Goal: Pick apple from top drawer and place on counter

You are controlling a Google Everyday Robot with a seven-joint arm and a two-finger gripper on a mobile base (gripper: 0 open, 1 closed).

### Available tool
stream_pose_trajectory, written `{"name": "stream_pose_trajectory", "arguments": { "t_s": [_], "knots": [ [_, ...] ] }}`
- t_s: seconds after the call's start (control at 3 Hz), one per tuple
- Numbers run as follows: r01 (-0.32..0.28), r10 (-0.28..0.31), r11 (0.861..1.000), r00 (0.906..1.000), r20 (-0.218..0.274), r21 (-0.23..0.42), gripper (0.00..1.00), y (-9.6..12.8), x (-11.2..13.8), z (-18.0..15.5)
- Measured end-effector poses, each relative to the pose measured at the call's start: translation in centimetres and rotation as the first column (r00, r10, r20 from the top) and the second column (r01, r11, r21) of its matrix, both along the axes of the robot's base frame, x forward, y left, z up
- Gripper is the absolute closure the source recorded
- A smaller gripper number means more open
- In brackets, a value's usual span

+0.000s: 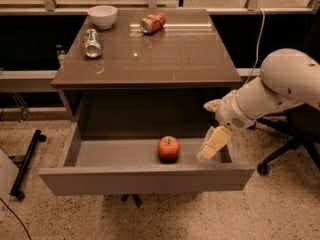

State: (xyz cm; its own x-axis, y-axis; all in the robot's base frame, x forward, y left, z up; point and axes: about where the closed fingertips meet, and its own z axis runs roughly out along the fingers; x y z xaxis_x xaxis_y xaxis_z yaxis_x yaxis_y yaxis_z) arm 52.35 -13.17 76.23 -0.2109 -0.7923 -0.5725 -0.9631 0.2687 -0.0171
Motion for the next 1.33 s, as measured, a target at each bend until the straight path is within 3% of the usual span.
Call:
{"name": "stream_pose_trajectory", "arguments": {
  "t_s": [0.33, 1.33],
  "knots": [
    [0.034, -0.032, 0.998, 0.9992, -0.025, 0.058, 0.0, 1.0, 1.9, -3.1],
    [0.12, -0.108, 0.973, 0.9919, -0.067, 0.199, 0.0, 4.7, 6.6, -9.3]
  ]
}}
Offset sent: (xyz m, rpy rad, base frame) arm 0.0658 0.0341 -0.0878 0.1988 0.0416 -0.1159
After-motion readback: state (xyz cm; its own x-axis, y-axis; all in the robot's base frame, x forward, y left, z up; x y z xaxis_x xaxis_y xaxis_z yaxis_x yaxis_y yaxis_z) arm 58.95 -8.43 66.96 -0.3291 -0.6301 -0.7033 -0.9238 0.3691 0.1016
